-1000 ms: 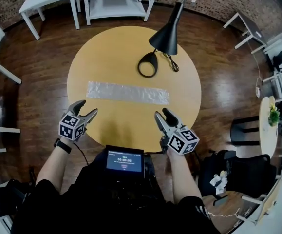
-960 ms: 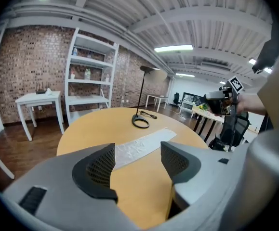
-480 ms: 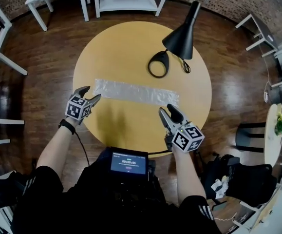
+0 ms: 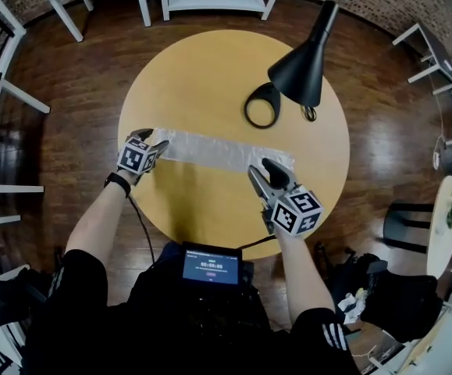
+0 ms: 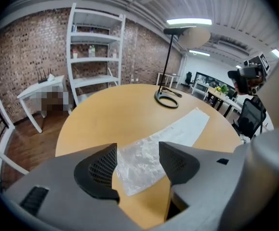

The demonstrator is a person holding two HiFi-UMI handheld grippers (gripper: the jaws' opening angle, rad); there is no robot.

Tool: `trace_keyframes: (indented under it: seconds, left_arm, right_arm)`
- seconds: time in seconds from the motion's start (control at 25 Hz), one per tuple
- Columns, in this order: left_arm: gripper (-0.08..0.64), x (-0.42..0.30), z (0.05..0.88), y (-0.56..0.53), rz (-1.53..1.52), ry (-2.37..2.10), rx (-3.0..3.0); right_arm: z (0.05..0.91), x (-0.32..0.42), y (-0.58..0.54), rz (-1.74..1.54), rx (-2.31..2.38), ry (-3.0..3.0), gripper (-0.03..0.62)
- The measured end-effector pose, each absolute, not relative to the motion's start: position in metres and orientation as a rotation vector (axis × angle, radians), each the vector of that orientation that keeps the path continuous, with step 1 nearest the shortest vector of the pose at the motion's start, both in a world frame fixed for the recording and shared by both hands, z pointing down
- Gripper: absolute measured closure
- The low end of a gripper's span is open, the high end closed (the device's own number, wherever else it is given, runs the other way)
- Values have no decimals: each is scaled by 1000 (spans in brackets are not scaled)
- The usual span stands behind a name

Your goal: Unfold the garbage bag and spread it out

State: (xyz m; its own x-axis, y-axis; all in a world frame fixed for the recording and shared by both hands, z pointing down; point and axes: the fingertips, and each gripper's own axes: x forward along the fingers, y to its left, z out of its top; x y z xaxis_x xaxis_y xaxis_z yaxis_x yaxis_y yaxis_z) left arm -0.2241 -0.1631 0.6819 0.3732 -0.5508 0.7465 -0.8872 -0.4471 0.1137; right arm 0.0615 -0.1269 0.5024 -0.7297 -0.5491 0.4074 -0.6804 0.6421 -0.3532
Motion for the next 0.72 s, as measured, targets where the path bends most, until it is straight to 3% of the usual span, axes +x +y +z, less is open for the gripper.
trace_keyframes:
  seconds: [0.52,0.72]
  left_arm:
    - [307,-244,731,-185,1063,-1251,1926]
    - [360,-245,741,-188,1065,-1229,1903]
  right_arm:
    - [531,50,-125,769,909,-2572,402]
    - [538,49,-120,794,903,-2559,402]
